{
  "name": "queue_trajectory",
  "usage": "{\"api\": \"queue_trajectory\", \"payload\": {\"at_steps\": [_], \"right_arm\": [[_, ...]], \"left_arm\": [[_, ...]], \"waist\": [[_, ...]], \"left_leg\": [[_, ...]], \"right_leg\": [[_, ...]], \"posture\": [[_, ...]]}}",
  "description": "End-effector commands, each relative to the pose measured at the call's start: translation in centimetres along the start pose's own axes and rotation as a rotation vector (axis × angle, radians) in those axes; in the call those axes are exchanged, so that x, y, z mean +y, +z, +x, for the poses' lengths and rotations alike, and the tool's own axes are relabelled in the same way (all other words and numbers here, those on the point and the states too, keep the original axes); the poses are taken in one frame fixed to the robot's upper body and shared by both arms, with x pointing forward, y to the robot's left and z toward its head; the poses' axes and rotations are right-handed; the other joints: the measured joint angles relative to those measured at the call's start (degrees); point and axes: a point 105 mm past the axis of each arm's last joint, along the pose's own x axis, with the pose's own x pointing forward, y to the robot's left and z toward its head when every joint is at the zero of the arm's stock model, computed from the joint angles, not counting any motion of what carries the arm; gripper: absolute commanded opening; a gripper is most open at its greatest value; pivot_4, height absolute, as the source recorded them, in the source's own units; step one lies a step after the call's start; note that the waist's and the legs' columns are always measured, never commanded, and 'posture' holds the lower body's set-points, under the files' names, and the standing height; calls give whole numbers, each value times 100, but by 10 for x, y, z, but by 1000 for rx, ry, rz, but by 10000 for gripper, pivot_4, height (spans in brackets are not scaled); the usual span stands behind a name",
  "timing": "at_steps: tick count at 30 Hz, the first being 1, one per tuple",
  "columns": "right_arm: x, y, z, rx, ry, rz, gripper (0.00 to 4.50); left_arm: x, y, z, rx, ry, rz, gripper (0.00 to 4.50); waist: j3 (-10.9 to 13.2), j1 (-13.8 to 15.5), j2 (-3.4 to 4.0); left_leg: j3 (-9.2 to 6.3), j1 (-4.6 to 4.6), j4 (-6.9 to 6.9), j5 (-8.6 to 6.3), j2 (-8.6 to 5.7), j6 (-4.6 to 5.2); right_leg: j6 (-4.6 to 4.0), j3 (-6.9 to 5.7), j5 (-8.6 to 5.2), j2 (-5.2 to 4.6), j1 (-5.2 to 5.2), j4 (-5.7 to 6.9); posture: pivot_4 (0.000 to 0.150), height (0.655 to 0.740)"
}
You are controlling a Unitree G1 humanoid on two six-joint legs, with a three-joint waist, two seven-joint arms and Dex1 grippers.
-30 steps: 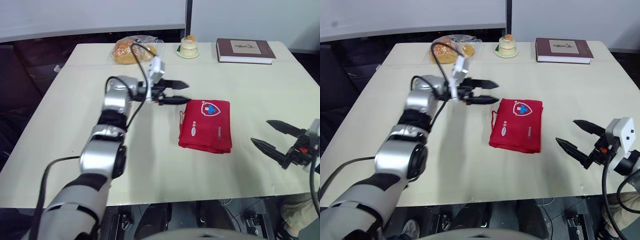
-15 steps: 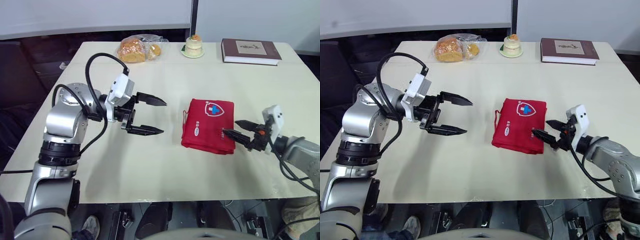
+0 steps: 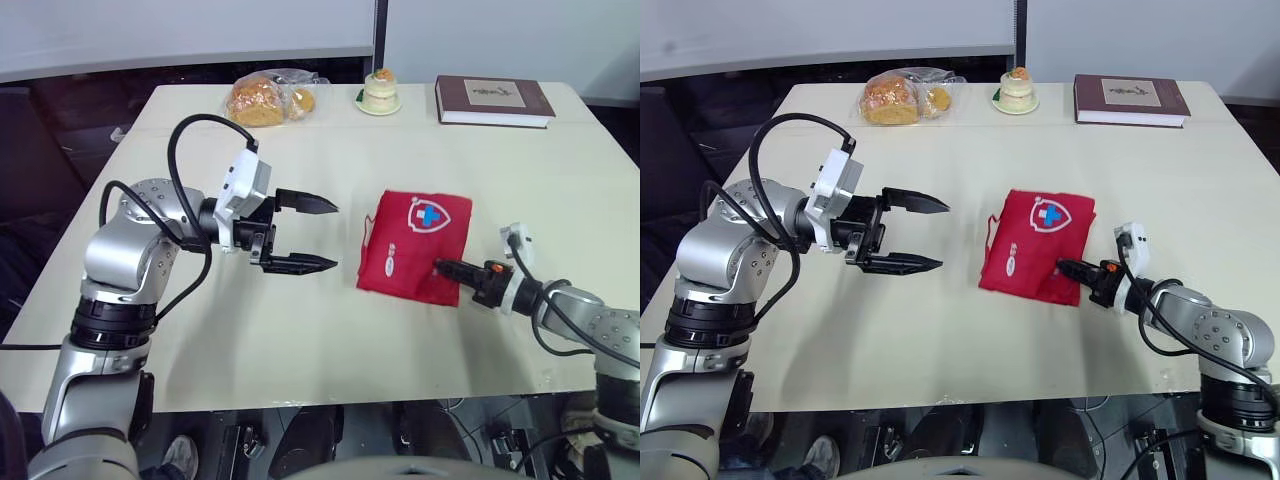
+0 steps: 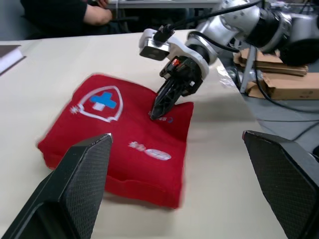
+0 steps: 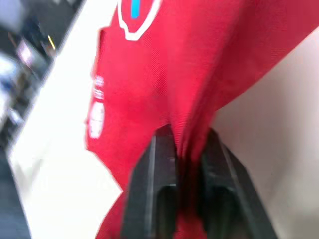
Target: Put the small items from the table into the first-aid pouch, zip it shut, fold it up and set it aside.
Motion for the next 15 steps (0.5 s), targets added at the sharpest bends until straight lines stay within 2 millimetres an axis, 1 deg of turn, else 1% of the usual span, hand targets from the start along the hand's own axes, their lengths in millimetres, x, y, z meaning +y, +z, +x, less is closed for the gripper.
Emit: {"api": "queue_trajectory", "payload": {"at_steps": [1, 2, 3, 5, 7, 9, 10, 14, 15], "right_arm": [[-28, 80, -11, -411, -221, 21, 480], [-35, 92, -13, -488, -271, 51, 480], [-39, 100, -14, -534, -300, 75, 480], [-47, 121, -16, -684, -351, 182, 480], [-57, 133, -17, -801, -422, 284, 480], [-67, 136, -15, -859, -482, 388, 480], [-72, 134, -13, -869, -512, 436, 480], [-77, 125, 6, -815, -527, 506, 480], [-78, 122, 9, -801, -540, 505, 4527]], "left_arm": [[13, 14, -2, -43, 103, 46, 45000], [16, 15, -1, -50, 121, 45, 45000], [18, 15, -1, -53, 131, 44, 45000], [18, 16, 1, -61, 137, 40, 45000], [18, 17, 3, -75, 144, 34, 45000], [20, 18, 3, -87, 159, 27, 45000], [21, 19, 3, -91, 166, 28, 45000], [25, 19, 3, -93, 187, 33, 45000], [26, 19, 3, -100, 195, 35, 45000]], "waist": [[3, 3, 4], [3, 11, 5], [3, 23, 6], [2, 19, 5], [2, -20, 6], [2, -46, 6], [2, -64, 6], [2, -162, 8], [2, -171, 8]], "left_leg": [[1, 0, 0, 1, 0, -1], [7, -4, 0, 1, -4, -2], [12, -11, 0, 2, -7, -3], [11, -31, -1, 4, -8, -6], [14, -57, -1, 8, -6, -14], [42, -77, -2, 13, -6, -20], [46, -78, -2, 14, -4, -22], [56, -76, -6, 19, 0, -28], [60, -75, -11, 19, 0, -28]], "right_leg": [[0, 1, 1, 1, -1, 0], [-1, 8, 1, 0, -11, 6], [-1, 12, 1, -1, -21, 14], [-1, 10, 0, -2, -48, 23], [-1, 15, 1, 0, -78, 33], [-2, 46, 1, -3, -121, 69], [-2, 50, 1, -4, -125, 73], [-3, 64, 1, 10, -134, 87], [-3, 68, 1, 11, -136, 87]], "posture": [[1500, 7289], [1500, 7289], [1500, 7289], [1500, 7289], [1500, 7289], [1500, 7289], [1500, 7289], [1500, 7289], [1500, 7289]]}}
